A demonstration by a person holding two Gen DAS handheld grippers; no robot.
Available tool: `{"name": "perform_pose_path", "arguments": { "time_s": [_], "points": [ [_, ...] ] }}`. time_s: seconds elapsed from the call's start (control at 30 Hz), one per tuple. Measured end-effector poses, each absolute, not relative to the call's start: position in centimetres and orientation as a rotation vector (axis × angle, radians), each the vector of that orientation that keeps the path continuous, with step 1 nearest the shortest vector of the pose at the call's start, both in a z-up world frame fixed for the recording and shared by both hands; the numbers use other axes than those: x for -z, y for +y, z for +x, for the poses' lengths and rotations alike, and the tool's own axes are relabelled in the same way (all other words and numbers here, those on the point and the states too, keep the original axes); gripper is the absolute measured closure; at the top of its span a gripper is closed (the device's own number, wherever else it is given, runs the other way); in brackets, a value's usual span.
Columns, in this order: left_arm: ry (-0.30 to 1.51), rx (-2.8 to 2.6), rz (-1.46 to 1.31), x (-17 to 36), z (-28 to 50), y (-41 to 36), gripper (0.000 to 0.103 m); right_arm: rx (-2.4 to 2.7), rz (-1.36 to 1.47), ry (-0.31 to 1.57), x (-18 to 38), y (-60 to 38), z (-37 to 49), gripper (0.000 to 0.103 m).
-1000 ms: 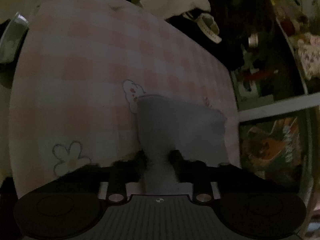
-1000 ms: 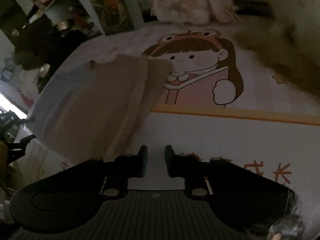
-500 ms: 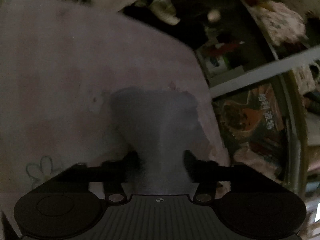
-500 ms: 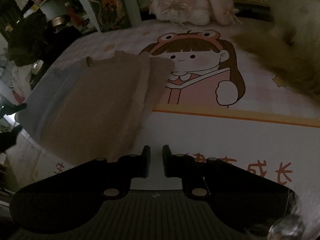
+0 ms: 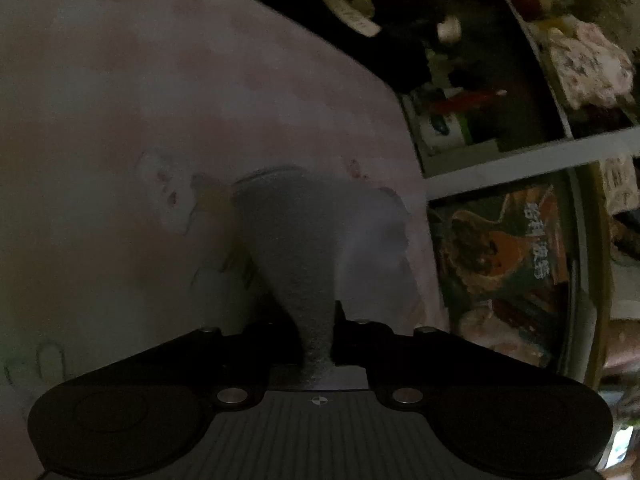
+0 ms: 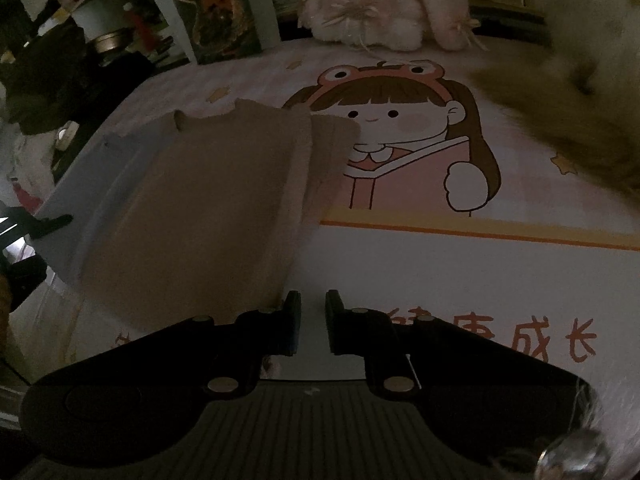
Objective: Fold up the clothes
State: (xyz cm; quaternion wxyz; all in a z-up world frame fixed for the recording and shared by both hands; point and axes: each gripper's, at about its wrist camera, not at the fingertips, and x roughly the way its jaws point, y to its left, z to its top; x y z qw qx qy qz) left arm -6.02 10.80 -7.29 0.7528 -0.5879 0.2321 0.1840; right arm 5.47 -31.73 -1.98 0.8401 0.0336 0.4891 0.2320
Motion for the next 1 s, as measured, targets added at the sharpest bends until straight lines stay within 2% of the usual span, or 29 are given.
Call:
{"name": "perform_pose_path", "arguments": {
  "time_s": [0.07,0.1,0.2,0.3,0.33,0.43,0.47,0.5,0.63,0.7,0.8,1.0],
  "points": [
    [0.511,-0.402,-1.264,6.9,-5.9,11.5,0.094,-0.477,0.065,1.024,1.7,-31.4,5.6,0.083],
    [0.523,-0.403,-1.256,6.7,-5.9,12.0,0.094,-0.468,0.064,1.006,1.3,-31.3,5.6,0.075],
    [0.542,-0.401,-1.189,6.0,-5.7,13.1,0.094,-0.471,0.057,0.946,-0.1,-30.6,5.9,0.06],
    [0.56,-0.398,-1.159,5.6,-5.5,13.9,0.094,-0.529,0.035,0.904,-1.2,-28.7,6.3,0.048],
    [0.562,-0.399,-1.156,5.6,-5.5,14.1,0.094,-0.551,0.023,0.899,-1.3,-27.9,6.4,0.048],
    [0.56,-0.408,-1.151,5.5,-5.5,14.6,0.094,-0.581,-0.032,0.908,-0.8,-25.7,6.7,0.05],
    [0.558,-0.41,-1.15,5.5,-5.6,14.7,0.094,-0.576,-0.041,0.925,-0.4,-25.4,7.0,0.055],
    [0.56,-0.409,-1.143,5.5,-5.5,14.7,0.094,-0.559,-0.05,0.944,0.0,-25.1,7.3,0.064],
    [0.568,-0.403,-1.096,5.0,-5.3,14.5,0.094,-0.562,-0.032,0.978,1.1,-25.5,7.9,0.07],
    [0.553,-0.391,-1.056,4.1,-5.2,14.1,0.094,-0.585,-0.026,0.981,1.2,-25.5,7.9,0.079],
    [0.526,-0.36,-0.971,2.0,-5.1,12.8,0.095,-0.609,-0.017,0.986,1.4,-25.5,7.9,0.084],
    [0.486,-0.295,-0.802,-2.1,-4.5,9.3,0.095,-0.652,0.072,1.015,2.1,-26.5,8.7,0.084]
  ]
}}
